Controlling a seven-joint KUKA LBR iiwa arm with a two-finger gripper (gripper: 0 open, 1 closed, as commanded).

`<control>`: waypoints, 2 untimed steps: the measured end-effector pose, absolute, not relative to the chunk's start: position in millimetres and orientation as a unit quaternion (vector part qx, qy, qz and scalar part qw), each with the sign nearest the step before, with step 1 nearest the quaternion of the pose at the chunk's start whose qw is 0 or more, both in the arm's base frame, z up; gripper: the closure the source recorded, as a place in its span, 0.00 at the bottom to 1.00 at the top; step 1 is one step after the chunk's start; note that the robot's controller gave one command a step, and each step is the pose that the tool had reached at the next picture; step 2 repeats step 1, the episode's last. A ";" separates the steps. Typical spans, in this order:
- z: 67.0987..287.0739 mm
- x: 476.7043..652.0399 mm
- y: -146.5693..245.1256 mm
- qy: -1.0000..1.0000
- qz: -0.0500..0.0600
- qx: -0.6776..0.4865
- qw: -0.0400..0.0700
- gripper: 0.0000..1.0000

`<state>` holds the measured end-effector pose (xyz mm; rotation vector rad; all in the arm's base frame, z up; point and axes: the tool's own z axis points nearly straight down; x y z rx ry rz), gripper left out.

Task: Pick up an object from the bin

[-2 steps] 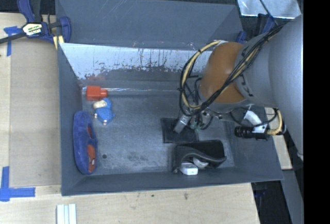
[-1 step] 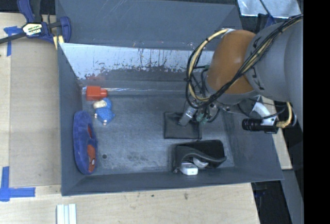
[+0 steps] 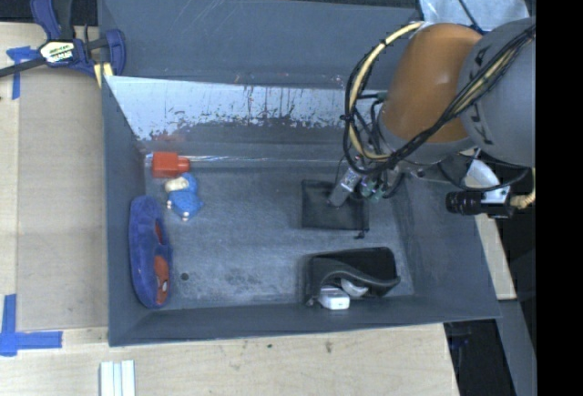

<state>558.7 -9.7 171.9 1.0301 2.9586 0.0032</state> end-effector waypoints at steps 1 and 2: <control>201.7 560.2 -10.7 0.945 0.001 0.328 0.003 1.00; 201.7 560.2 -10.7 0.945 0.001 0.328 0.003 1.00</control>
Offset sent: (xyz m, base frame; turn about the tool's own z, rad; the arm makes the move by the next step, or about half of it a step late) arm 0.0000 0.0000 0.0275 0.0000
